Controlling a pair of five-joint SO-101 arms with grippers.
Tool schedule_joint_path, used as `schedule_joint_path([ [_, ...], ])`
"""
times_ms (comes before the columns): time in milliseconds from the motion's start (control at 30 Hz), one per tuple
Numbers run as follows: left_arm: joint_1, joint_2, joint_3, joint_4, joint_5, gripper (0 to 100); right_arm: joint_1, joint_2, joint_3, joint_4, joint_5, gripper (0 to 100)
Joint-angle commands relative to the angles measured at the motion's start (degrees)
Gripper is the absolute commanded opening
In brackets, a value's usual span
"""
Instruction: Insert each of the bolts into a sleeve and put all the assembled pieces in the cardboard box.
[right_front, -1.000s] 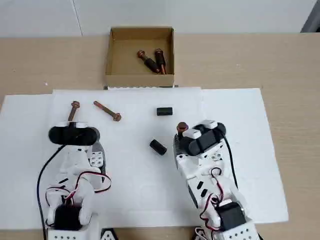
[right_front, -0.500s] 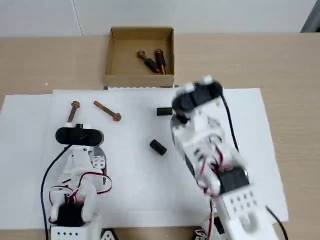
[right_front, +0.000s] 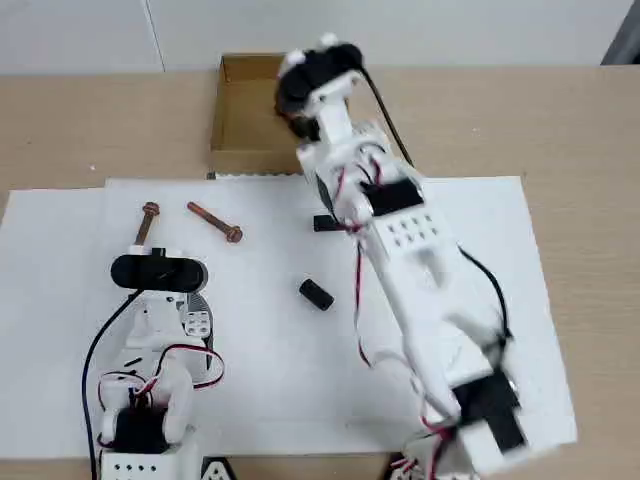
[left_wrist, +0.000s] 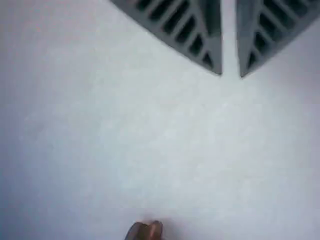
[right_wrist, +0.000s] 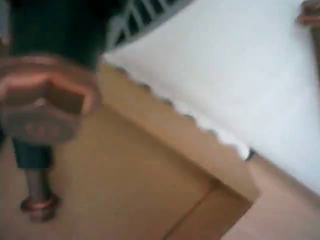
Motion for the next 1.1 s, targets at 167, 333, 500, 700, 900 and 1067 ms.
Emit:
schedule_joint_path([
  [167,-0.26,-0.7,-0.22,-0.18,-0.18,1,0.13,20.35,-24.26,-2.86,12.31,0.4],
  [333,-0.26,-0.7,-0.22,-0.18,-0.18,1,0.04,30.2,-32.26,-6.11,16.62,0.5],
  [500,-0.26,-0.7,-0.22,-0.09,-0.18,1,-0.48,36.09,-37.54,-6.29,19.08,12.5],
  [700,-0.26,-0.7,-0.22,-0.09,-0.18,1,-1.54,37.05,-38.86,-6.2,19.16,14.3],
  [900,-0.26,-0.7,-0.22,-0.09,-0.18,1,-1.54,35.56,-39.12,-2.33,19.16,11.2],
  [1067,-0.26,-0.7,-0.22,-0.09,-0.18,1,-1.54,31.52,-39.12,5.85,19.16,11.1],
])
